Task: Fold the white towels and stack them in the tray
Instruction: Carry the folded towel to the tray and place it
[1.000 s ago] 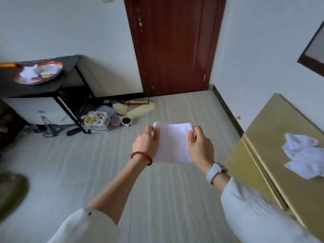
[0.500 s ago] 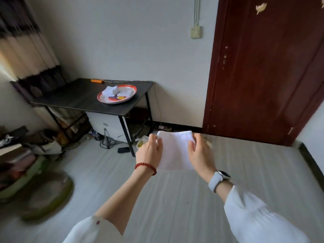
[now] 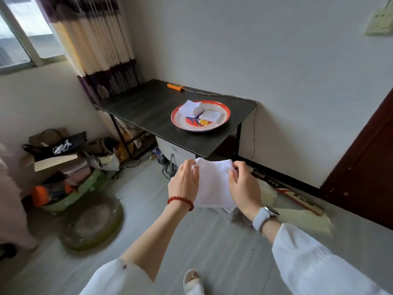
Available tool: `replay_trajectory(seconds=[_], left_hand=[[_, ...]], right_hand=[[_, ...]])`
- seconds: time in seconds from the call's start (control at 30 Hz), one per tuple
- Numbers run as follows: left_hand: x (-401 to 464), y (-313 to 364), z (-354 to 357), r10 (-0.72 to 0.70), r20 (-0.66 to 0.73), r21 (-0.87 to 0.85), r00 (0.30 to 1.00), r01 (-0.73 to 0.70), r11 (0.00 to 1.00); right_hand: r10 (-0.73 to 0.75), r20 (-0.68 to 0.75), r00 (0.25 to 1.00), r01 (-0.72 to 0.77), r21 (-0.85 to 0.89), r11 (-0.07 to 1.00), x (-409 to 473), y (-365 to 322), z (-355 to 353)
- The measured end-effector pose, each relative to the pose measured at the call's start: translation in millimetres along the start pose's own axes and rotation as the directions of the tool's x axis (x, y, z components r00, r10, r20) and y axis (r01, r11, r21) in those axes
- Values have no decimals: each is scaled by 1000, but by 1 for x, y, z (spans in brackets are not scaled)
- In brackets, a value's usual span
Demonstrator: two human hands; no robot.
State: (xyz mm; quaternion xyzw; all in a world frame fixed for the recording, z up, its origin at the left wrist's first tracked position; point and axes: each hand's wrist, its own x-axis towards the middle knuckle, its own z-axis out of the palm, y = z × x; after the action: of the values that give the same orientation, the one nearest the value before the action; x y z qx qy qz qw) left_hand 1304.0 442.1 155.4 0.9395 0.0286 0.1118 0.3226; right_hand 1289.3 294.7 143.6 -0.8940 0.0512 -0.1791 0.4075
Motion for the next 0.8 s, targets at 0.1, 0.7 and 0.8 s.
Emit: replay_trajectory(seconds=[0.1, 0.7, 0.8], left_hand=[[90, -27, 2, -1, 6, 5, 1000, 1, 1000], [520, -77, 131, 124, 292, 68, 948, -150, 986], [582, -76, 176, 120, 380, 58, 917, -153, 986]], right_hand=[[12, 15, 1000, -12, -24, 1000, 74, -13, 53], [236, -94, 967, -243, -76, 967, 437, 42, 259], [300, -150, 942, -315, -91, 945, 497, 75, 286]])
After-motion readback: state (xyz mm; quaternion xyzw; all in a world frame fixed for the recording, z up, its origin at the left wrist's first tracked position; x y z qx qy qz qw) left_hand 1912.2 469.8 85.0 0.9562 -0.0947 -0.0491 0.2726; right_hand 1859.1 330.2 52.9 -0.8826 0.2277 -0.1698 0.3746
